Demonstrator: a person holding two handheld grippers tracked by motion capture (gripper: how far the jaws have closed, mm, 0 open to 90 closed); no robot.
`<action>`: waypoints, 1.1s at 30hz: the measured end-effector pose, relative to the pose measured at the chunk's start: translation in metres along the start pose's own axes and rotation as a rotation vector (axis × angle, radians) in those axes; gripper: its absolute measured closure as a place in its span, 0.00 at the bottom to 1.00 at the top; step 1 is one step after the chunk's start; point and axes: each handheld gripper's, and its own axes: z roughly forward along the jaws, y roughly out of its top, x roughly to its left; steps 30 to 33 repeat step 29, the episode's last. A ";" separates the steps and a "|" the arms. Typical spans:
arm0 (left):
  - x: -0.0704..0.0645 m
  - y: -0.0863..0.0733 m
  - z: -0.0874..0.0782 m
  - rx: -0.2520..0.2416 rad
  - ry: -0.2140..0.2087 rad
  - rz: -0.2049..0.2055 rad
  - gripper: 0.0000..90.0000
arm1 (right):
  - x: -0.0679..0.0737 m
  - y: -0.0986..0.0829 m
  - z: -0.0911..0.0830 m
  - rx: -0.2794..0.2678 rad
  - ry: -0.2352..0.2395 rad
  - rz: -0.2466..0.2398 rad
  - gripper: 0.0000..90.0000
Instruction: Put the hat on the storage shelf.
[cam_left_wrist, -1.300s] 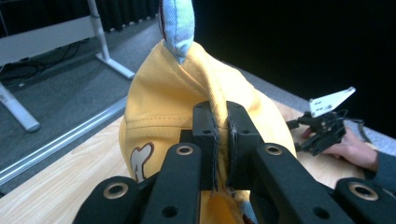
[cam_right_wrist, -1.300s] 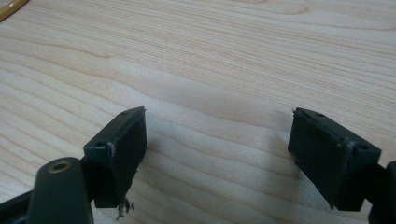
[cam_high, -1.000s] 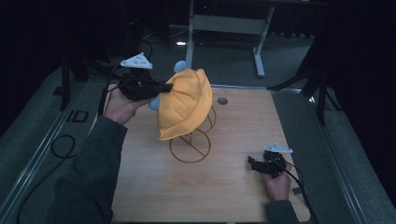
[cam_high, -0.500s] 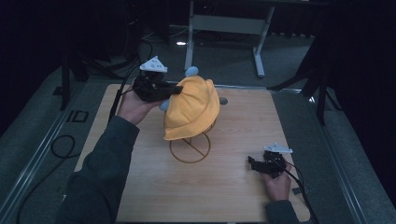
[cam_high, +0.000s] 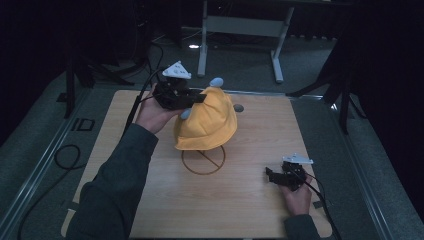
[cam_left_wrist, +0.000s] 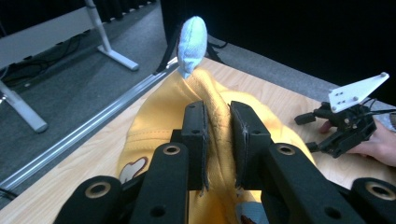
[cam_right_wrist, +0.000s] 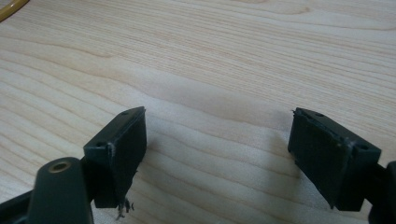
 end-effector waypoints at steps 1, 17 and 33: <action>-0.001 0.000 0.002 0.003 -0.003 0.003 0.85 | 0.000 0.000 0.000 0.001 0.001 0.000 0.22; -0.008 0.001 0.007 0.008 0.024 0.010 0.65 | 0.000 0.000 0.000 0.000 0.001 0.001 0.21; 0.005 -0.001 -0.021 -0.070 0.071 -0.055 0.55 | 0.000 0.000 0.000 0.000 0.001 0.000 0.21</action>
